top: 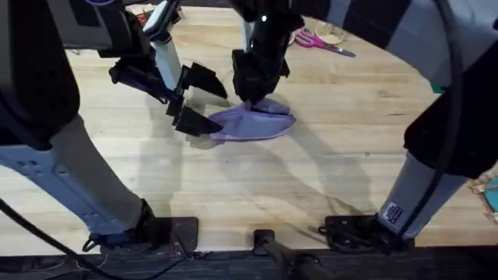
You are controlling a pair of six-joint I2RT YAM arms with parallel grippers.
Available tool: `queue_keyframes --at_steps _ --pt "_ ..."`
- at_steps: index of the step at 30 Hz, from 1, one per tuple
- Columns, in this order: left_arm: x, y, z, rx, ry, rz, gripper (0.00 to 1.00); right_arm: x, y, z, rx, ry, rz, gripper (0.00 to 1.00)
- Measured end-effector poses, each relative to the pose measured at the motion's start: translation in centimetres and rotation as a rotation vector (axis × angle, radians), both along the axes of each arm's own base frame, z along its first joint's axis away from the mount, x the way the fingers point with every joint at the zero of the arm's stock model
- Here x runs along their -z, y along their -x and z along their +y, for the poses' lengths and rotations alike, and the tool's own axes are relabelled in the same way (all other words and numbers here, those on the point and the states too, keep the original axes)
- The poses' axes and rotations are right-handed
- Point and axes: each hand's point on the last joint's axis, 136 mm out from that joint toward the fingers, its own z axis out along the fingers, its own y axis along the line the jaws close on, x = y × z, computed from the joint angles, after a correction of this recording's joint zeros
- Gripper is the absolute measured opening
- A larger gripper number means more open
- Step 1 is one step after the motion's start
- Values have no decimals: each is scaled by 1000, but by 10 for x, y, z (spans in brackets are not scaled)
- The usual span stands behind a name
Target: Unzip the bag, pick up the pens from the table one at a time and place them inside, then zip the bag closed.
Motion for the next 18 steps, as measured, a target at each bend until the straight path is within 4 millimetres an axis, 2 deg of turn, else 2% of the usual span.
queue_keyframes --at_steps 18 --pt "0 0 0 0 0 0 995 -18 -13 2 23 -51 -25 33"
